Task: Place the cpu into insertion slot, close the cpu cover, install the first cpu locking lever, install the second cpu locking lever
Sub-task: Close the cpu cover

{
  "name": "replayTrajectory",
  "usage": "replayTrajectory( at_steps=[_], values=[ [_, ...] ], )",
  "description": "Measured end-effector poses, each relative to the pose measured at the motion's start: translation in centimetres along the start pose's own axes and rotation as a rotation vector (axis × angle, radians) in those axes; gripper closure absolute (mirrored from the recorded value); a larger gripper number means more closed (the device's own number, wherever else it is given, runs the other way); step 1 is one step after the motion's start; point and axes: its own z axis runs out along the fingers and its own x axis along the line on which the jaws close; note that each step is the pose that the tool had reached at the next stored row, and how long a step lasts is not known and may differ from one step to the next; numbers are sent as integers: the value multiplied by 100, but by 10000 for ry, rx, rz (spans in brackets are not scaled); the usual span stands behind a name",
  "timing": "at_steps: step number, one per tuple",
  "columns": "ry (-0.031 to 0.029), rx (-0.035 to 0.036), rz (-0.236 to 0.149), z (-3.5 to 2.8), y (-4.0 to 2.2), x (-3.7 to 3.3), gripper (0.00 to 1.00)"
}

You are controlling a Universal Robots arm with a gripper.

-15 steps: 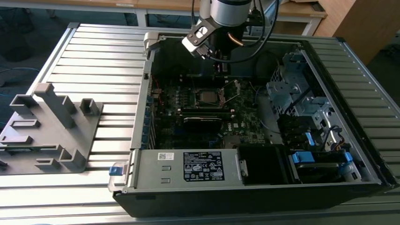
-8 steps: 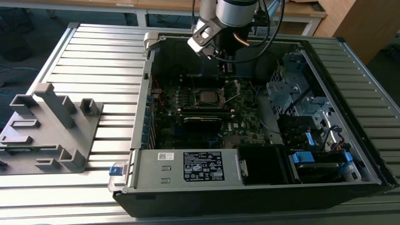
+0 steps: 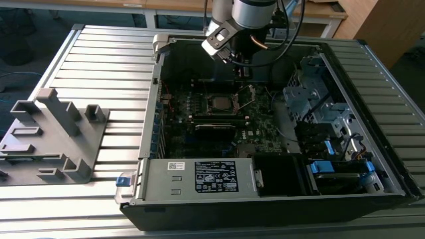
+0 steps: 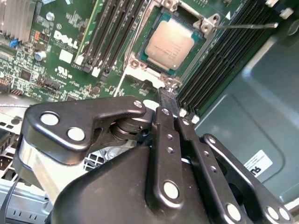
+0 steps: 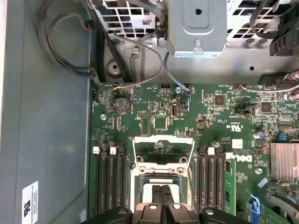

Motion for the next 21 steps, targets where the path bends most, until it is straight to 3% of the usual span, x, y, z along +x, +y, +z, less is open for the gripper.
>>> replayTrajectory(
  at_steps=[13, 21],
  values=[
    [-1, 1, 1, 15, 386, 1, 89],
    [-2, 1, 1, 15, 414, 1, 89]
  ],
)
